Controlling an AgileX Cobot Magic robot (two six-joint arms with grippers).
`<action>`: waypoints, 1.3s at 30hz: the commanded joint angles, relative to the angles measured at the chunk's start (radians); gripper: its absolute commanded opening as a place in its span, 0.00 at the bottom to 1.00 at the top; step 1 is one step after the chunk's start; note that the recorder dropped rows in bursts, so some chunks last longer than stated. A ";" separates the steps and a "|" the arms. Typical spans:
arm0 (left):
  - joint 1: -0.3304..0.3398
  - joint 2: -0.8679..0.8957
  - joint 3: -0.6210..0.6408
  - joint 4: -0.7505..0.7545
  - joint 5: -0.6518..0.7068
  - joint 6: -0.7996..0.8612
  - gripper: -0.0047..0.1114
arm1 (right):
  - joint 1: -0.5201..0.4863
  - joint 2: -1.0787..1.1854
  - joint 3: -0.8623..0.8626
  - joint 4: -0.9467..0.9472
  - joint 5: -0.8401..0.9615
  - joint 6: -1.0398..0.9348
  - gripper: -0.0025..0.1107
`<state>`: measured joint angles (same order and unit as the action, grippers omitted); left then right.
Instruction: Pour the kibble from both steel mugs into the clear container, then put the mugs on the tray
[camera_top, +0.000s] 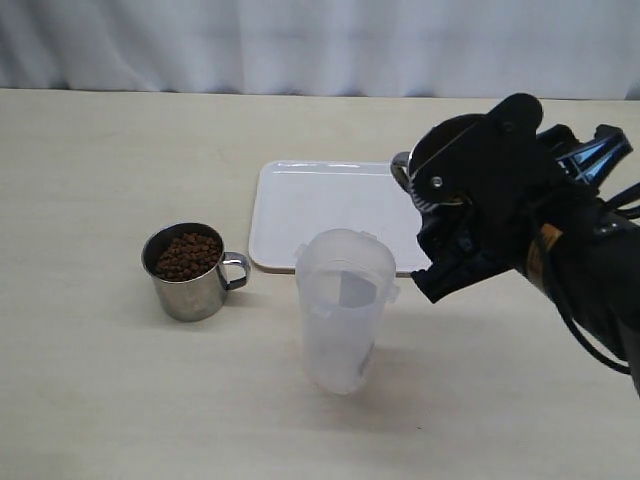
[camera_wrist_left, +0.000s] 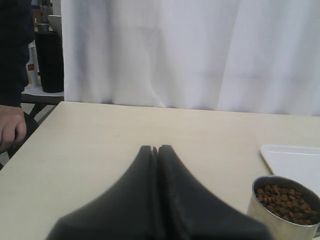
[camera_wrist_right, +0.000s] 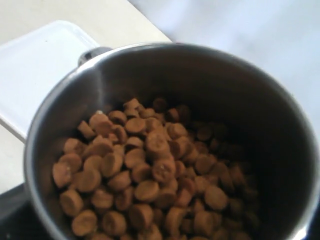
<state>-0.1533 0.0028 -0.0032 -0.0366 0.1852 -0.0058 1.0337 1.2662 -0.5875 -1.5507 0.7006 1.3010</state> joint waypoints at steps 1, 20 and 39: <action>0.001 -0.003 0.003 0.000 -0.012 -0.008 0.04 | 0.005 0.022 -0.049 -0.036 -0.004 -0.039 0.06; 0.001 -0.003 0.003 -0.002 -0.012 -0.008 0.04 | 0.153 0.087 -0.075 -0.035 0.230 -0.194 0.06; 0.001 -0.003 0.003 -0.002 -0.012 -0.008 0.04 | 0.155 0.102 -0.061 -0.059 0.168 -0.374 0.06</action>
<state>-0.1533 0.0028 -0.0032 -0.0366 0.1852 -0.0058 1.1844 1.3671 -0.6456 -1.5747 0.8572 0.9479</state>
